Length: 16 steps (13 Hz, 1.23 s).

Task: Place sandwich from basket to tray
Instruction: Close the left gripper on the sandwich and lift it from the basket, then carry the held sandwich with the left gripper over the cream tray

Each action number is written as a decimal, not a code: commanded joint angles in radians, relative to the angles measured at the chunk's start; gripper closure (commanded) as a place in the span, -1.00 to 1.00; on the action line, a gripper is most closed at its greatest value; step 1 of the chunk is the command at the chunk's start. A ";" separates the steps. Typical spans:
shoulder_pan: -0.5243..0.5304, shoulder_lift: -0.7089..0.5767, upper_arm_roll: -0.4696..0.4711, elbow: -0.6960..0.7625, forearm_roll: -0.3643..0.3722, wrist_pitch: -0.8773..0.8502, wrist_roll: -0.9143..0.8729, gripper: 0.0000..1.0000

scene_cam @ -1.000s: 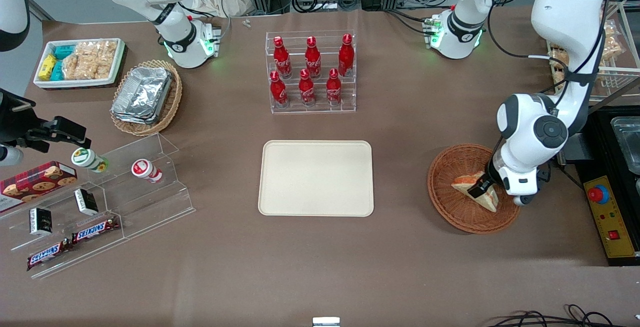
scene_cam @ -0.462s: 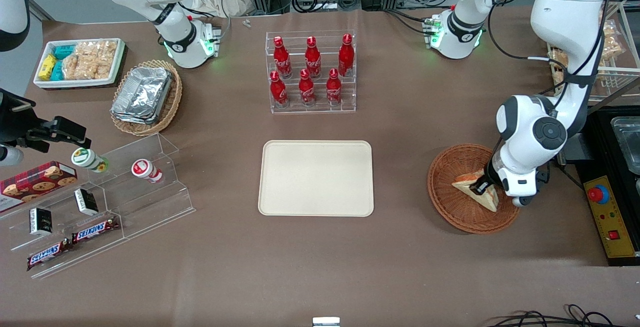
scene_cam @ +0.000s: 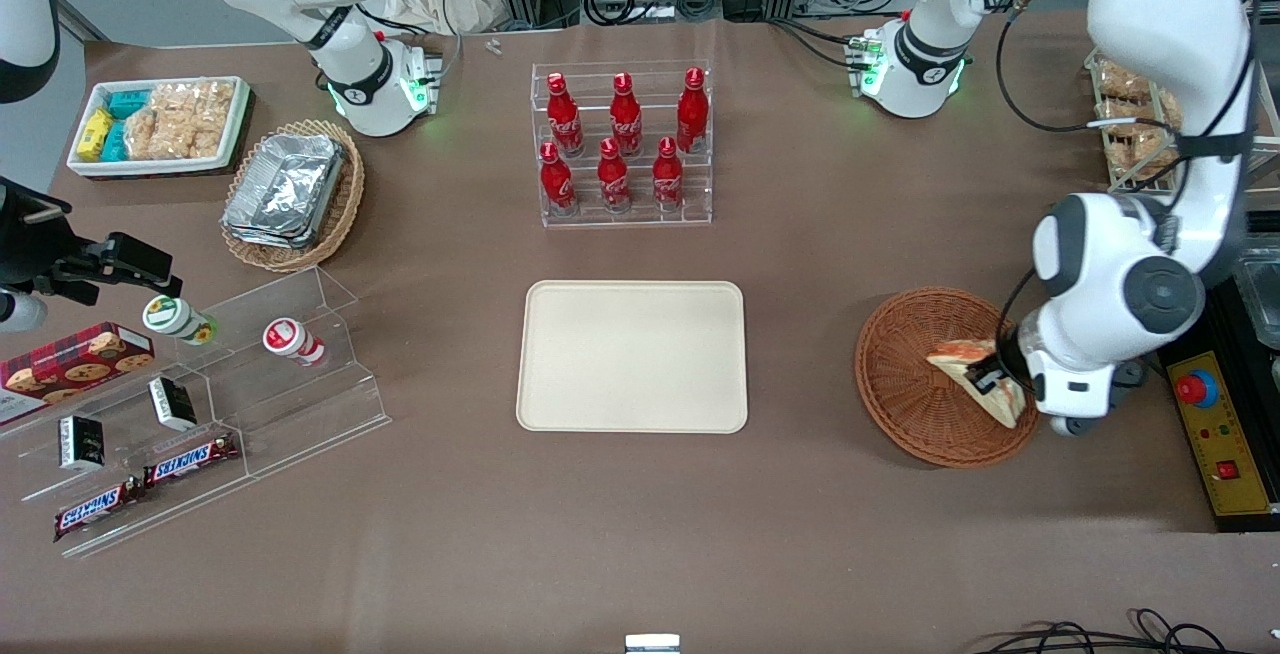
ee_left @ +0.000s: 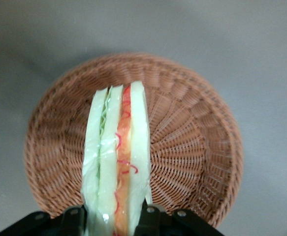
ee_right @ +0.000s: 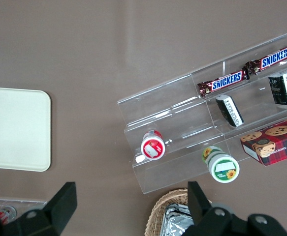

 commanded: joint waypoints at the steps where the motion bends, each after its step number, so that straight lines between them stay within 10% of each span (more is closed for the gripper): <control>1: 0.006 0.003 -0.008 0.193 -0.006 -0.225 0.108 1.00; 10: -0.043 0.174 -0.316 0.486 0.003 -0.347 0.151 1.00; 16: -0.173 0.355 -0.320 0.488 0.017 -0.157 0.135 1.00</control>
